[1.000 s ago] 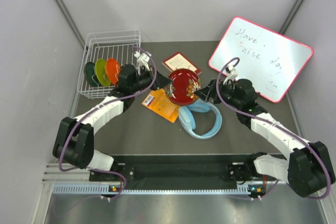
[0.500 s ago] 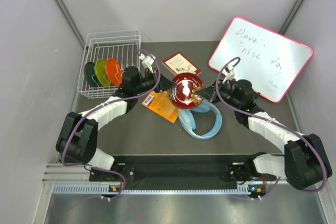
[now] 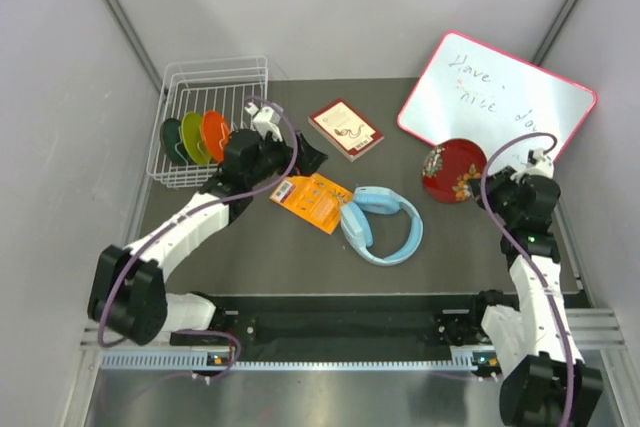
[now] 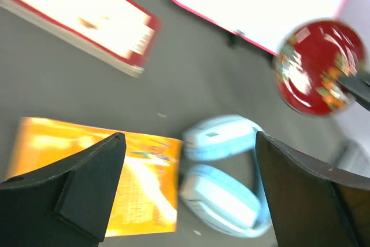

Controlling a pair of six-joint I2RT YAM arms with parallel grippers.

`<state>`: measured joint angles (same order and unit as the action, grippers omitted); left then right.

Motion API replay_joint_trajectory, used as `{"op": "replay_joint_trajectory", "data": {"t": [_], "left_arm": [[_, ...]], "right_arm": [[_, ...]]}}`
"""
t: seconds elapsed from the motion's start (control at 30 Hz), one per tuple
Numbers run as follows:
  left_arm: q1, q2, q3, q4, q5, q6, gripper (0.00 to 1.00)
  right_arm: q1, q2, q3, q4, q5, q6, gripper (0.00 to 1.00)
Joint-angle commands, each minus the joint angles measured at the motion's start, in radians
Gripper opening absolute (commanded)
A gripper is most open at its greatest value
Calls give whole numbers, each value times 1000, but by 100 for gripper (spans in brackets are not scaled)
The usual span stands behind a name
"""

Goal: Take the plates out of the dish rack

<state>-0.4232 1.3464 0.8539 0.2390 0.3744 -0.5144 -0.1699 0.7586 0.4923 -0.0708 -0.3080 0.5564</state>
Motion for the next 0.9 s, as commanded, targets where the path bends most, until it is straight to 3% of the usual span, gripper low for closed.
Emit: {"op": "replay_joint_trajectory", "data": {"t": [0.0, 0.2, 0.6, 0.7, 0.87], "left_arm": [[0, -150, 22, -118, -322, 158, 99], [3, -265, -22, -155, -552, 240, 99], [15, -219, 4, -218, -598, 237, 99], [21, -214, 2, -221, -600, 228, 99], [56, -205, 0, -224, -589, 208, 99]], "right_arm": [[-108, 8, 32, -130, -17, -107, 0], [-158, 67, -14, -132, -8, -127, 0], [-163, 179, -55, -113, -31, -122, 0], [-163, 177, -63, -129, -20, -115, 18], [-163, 162, -75, -150, 17, -118, 33]]}}
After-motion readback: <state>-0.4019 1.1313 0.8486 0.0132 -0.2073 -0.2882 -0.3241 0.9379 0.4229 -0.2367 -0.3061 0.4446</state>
